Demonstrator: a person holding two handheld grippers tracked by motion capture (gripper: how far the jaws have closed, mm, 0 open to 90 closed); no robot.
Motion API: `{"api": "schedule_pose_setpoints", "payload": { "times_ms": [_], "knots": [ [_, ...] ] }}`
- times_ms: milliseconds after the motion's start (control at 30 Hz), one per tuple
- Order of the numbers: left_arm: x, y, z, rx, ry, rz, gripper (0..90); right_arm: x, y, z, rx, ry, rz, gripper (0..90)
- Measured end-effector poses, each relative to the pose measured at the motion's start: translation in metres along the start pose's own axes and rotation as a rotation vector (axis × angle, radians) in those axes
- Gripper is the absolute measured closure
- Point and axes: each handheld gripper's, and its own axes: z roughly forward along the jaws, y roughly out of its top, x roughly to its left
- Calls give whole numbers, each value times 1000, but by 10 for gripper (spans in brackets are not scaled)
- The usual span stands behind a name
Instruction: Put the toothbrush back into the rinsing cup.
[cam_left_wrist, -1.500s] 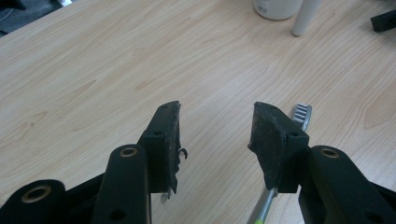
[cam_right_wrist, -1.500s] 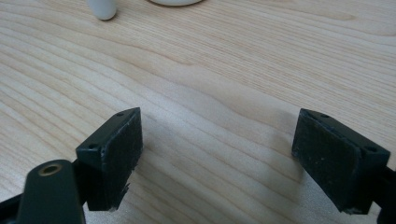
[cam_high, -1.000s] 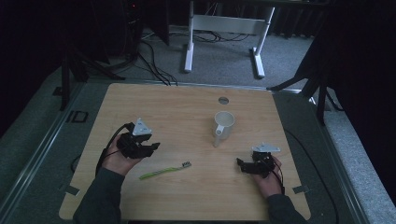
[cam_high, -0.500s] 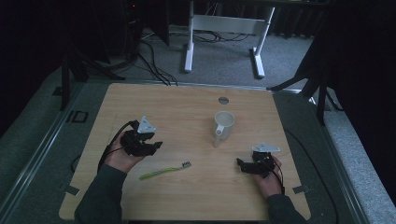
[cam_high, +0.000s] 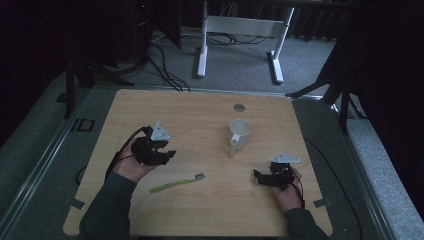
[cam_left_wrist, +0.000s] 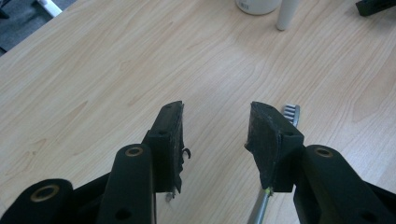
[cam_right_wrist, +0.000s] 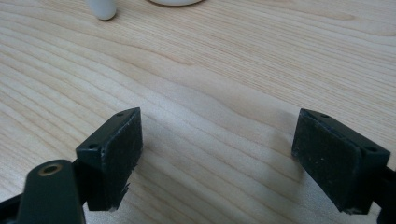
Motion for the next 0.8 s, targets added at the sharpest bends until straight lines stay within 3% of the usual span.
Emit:
{"api": "schedule_pose_setpoints", "payload": {
  "times_ms": [433, 800],
  "knots": [
    [1, 10, -1, 22, -12, 26, 565, 0, 0, 0, 0, 0, 0, 160],
    [-3, 15, 9, 62, -34, 51, 563, 0, 0, 0, 0, 0, 0, 160]
  ]
}}
